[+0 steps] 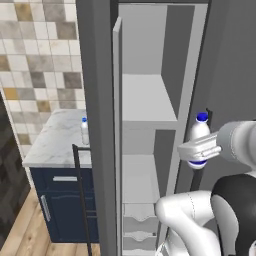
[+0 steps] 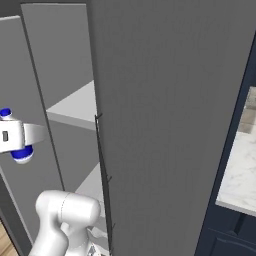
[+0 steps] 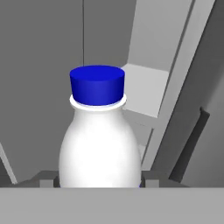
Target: Take the bottled waters from the counter and place them in the freezer to freeze. Close the freezer door after placing the bottles.
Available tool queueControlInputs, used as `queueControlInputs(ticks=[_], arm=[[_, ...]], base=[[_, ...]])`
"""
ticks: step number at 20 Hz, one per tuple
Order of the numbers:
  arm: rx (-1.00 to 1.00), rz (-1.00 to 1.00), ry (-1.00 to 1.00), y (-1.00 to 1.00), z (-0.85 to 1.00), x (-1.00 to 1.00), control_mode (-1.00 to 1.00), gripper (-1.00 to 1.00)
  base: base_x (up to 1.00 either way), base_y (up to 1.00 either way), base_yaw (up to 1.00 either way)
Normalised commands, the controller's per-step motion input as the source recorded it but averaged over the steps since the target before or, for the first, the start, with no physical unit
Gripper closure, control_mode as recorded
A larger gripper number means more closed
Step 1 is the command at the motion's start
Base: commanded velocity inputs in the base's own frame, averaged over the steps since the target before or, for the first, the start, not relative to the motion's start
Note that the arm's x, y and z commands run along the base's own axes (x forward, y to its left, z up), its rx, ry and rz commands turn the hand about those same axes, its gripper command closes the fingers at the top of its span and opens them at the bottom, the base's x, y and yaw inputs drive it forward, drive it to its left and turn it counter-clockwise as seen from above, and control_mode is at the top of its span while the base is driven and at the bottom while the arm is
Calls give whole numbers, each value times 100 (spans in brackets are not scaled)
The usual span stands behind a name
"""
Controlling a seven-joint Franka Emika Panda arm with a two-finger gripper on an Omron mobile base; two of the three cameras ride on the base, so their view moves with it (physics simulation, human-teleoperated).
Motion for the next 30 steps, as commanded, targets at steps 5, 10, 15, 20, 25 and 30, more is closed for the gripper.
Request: queueControlInputs(ticks=[5,10,15,20,25,30], arm=[[0,-8,-5,2,0,33,-100,100],[3,-3,-2,5,0,31,-100,100],[9,-2,0,5,0,37,-100,100],[3,-16,0,2,0,43,-100,100],[2,-19,1,3,0,27,-100,100],[7,-8,0,0,0,25,-100,100]], base=[[0,0,0],[0,0,0],[0,0,0],[0,0,0],[0,0,0],[0,0,0]])
